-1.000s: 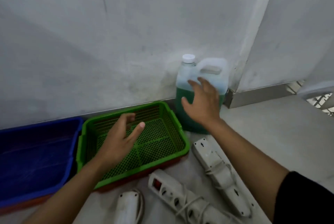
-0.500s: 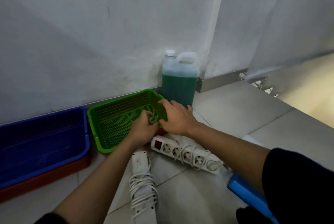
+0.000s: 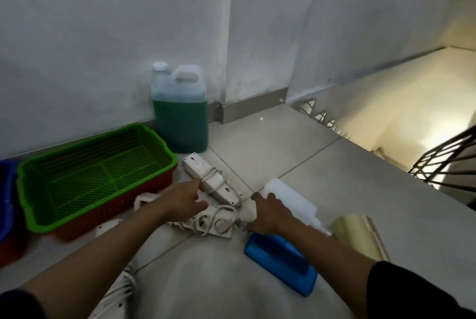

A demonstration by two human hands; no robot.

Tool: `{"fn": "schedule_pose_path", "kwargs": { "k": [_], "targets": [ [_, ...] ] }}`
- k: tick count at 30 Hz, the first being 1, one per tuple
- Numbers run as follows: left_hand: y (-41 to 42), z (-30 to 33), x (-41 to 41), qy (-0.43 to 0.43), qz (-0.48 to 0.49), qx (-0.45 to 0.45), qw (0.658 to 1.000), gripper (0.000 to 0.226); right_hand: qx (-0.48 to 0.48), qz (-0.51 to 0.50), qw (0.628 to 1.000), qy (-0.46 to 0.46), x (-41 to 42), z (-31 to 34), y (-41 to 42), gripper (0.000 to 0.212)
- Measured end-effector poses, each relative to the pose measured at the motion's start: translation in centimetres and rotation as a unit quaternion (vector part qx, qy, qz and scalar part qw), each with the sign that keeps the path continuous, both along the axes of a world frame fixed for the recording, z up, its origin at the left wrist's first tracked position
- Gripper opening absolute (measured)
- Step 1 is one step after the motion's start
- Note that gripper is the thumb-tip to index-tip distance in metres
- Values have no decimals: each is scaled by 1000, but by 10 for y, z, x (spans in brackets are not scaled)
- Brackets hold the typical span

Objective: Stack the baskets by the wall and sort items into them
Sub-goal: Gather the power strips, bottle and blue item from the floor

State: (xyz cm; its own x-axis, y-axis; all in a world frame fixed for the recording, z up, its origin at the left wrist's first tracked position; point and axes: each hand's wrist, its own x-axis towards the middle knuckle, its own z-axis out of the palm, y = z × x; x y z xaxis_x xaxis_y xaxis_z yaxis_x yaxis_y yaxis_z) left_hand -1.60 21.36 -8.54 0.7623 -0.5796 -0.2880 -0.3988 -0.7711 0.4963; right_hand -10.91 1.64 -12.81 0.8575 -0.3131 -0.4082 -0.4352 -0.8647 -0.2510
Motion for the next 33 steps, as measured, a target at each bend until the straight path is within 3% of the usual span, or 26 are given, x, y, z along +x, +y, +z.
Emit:
{"fn": "schedule_pose_path", "kwargs": {
  "k": [3,6,9,12,15,22,26,30,33],
  "targets": [
    [-31,-11,-8,-2,-50,15,999,39,-37,-25,999,22,-28,-17,-41,83],
    [-58,-20,-13,-6,-90,9,996,29,-39,-93,994,-39,-48,-28,-76,76],
    [-86,-28,-15,-2,-107,-4,994,28,-111,-156,978,-81,-60,-32,-105,72],
    [-120,-41,-19,16,-126,-6,992,32,-181,-272,945,-11,-72,-34,-131,89],
    [-151,-54,-30,61,-135,-30,989,31,-100,-375,920,49,-88,-41,-148,104],
    [-195,-79,-59,177,-154,-53,971,30,-102,-379,919,24,-104,-45,-157,101],
    [-205,-83,-81,294,-164,-36,941,47,-77,-336,939,-6,-108,-21,-155,109],
    [-202,-77,-101,456,-136,-54,878,81,44,-298,948,-99,-95,13,-155,113],
    [-190,-69,-103,503,-81,-128,851,93,137,-275,938,-159,-70,32,-140,110]
  ]
}}
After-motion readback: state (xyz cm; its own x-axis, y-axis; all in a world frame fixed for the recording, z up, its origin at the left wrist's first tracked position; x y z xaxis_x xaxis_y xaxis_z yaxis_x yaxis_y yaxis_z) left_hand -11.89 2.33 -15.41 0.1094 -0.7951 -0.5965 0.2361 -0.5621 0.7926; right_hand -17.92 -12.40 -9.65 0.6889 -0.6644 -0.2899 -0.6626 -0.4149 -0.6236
